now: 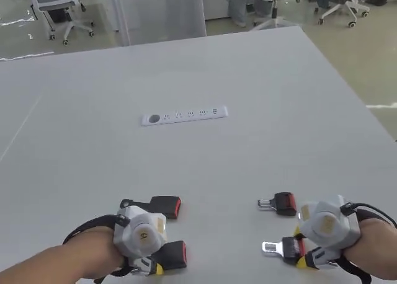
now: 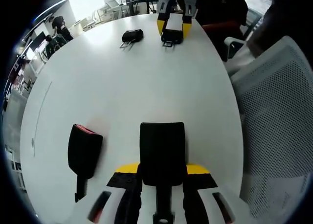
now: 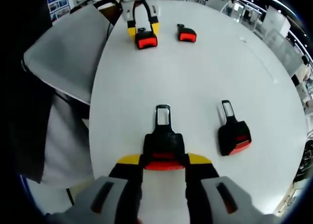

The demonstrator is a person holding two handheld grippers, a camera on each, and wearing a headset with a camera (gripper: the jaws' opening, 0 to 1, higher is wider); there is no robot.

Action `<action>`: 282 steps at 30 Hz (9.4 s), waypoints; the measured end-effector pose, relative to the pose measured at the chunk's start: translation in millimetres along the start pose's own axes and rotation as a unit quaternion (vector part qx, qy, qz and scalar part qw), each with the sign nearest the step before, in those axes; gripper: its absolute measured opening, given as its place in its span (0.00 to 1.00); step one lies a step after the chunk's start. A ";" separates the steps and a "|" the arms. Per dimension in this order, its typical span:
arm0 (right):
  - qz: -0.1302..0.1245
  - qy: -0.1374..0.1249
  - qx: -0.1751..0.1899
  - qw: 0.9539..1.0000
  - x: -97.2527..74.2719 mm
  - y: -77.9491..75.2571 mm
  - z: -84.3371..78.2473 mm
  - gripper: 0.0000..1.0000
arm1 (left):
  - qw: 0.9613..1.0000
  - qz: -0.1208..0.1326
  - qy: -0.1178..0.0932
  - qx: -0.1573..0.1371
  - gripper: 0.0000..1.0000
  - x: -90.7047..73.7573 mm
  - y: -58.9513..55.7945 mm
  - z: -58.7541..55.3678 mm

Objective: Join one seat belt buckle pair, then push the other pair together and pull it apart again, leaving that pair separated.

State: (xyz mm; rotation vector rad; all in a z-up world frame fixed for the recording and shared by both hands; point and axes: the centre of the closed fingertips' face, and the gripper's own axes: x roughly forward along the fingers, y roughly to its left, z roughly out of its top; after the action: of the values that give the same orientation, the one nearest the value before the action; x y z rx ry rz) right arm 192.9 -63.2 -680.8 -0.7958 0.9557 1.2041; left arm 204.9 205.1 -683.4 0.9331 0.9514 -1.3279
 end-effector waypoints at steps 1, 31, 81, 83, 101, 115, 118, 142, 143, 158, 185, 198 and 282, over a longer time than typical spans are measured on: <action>-0.002 -0.001 0.002 1.000 0.3 -0.6 0.5 0.33 | 1.000 0.000 -0.001 0.000 0.33 0.1 -0.1 0.0; 0.008 -0.089 0.000 0.996 43.8 21.1 109.1 0.32 | 1.000 -0.001 -0.009 0.003 0.33 0.5 -1.7 -0.9; 0.011 -0.125 -0.064 0.990 70.9 30.5 172.9 0.31 | 0.998 -0.022 0.011 0.050 0.32 1.3 -1.9 0.9; 0.014 -0.122 -0.064 0.990 71.2 30.0 174.6 0.31 | 0.998 -0.023 0.013 0.053 0.32 1.4 -1.8 0.9; 0.012 -0.125 -0.044 0.991 75.7 34.3 188.0 0.30 | 0.998 -0.018 0.012 0.053 0.32 1.2 -0.3 1.2; 0.028 -0.129 -0.056 0.990 72.9 34.2 185.1 0.31 | 0.999 -0.018 -0.019 0.036 0.32 -0.5 -1.1 -0.2; 0.030 -0.126 -0.061 0.990 72.8 34.2 184.1 0.31 | 0.999 -0.017 -0.016 0.037 0.32 -0.8 -1.8 0.2; 0.011 -0.159 -0.026 0.987 36.8 29.4 203.2 0.33 | 0.997 0.042 -0.045 0.045 0.32 -42.8 19.3 24.6; 0.008 -0.161 -0.028 0.986 34.0 26.3 203.2 0.33 | 0.996 0.051 -0.059 0.035 0.33 -47.2 27.1 31.1; -0.057 -0.138 0.000 0.989 8.3 -55.7 137.9 0.32 | 0.994 0.093 -0.055 0.016 0.41 -45.3 98.5 29.1; -0.047 -0.037 0.007 0.998 -1.9 -105.0 17.6 0.34 | 0.999 0.036 -0.020 0.024 0.39 -11.6 112.7 1.4; -0.033 -0.035 -0.015 0.999 4.7 -107.3 21.6 0.31 | 0.999 0.044 -0.010 0.002 0.32 -11.3 114.9 -2.3; -0.013 -0.128 -0.067 0.989 87.2 -79.8 221.4 0.28 | 0.999 0.021 0.016 0.041 0.30 -2.9 119.3 -5.8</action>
State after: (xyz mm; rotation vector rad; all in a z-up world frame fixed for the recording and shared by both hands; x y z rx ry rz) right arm 317.2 154.6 -671.1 -0.7356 0.6588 1.3223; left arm 324.0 214.9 -682.0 1.0344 0.9034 -1.3279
